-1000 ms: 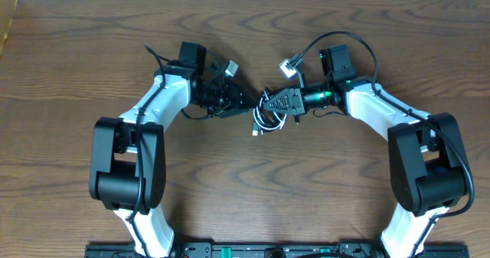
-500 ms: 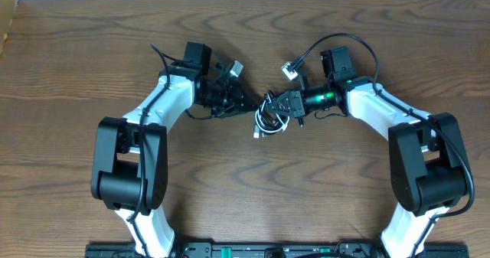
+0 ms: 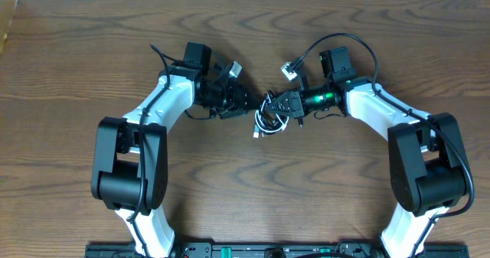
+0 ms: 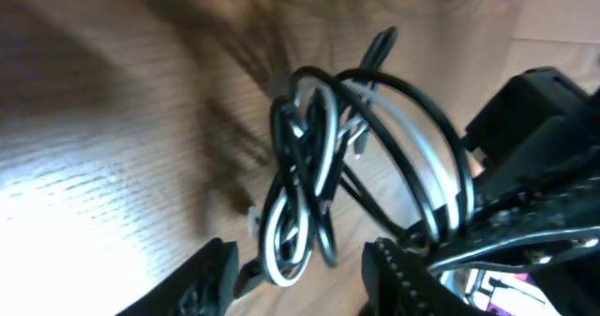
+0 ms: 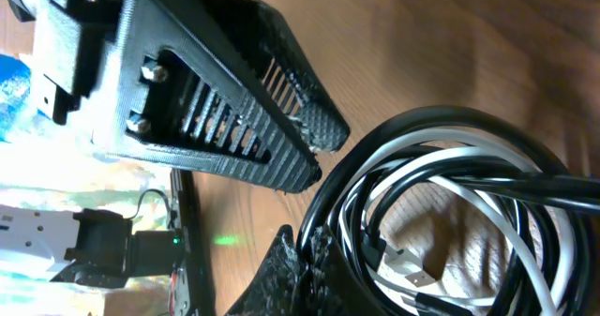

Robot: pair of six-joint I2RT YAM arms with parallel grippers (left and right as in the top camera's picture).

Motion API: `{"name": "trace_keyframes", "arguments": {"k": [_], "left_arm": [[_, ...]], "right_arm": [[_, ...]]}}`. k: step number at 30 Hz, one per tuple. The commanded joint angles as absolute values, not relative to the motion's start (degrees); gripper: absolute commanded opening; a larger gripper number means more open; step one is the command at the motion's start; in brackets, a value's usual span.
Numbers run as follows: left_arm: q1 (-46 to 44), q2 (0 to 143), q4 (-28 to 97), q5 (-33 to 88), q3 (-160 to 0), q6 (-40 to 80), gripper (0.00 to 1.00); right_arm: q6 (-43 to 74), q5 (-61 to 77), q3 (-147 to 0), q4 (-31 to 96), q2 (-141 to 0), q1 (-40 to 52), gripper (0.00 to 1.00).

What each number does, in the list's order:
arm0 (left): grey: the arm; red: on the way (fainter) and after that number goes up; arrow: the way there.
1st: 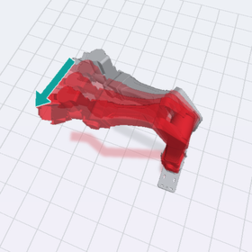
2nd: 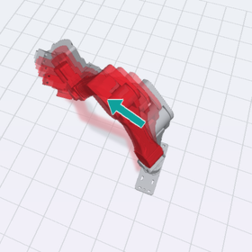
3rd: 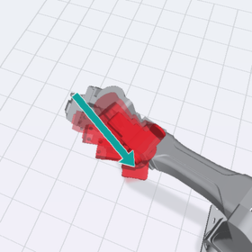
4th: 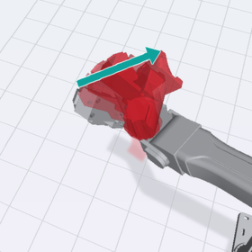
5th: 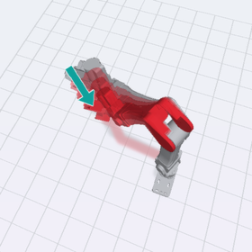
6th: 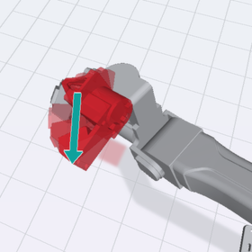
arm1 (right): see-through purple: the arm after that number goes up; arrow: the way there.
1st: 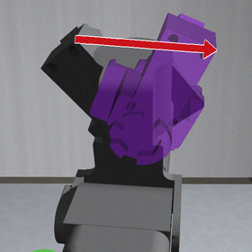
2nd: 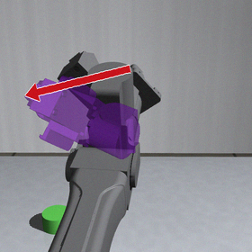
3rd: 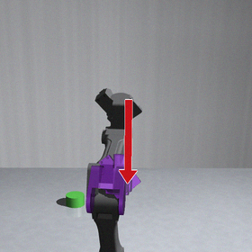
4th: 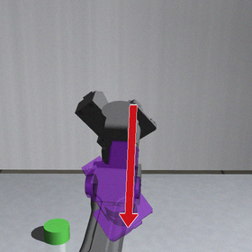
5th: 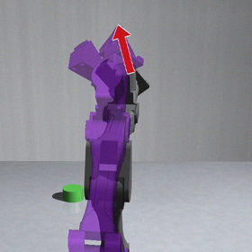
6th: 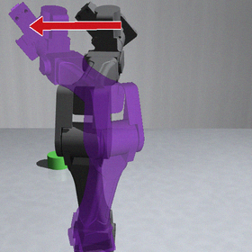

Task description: Untangle cables

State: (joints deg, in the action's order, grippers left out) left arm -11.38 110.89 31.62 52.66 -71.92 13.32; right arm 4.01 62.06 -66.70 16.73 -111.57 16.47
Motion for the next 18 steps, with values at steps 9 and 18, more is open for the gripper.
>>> {"name": "trace_keyframes", "arguments": {"k": [9,18], "left_arm": [[-15.1,111.5,31.2,45.0,-72.3,13.8,0.48],[-19.6,111.5,30.5,40.2,-72.3,13.8,0.11]], "right_arm": [[2.5,66.6,-67.3,16.3,-109.7,16.9,0.01],[2.5,66.5,-67.4,16.3,-109.7,17.0,0.01]]}}
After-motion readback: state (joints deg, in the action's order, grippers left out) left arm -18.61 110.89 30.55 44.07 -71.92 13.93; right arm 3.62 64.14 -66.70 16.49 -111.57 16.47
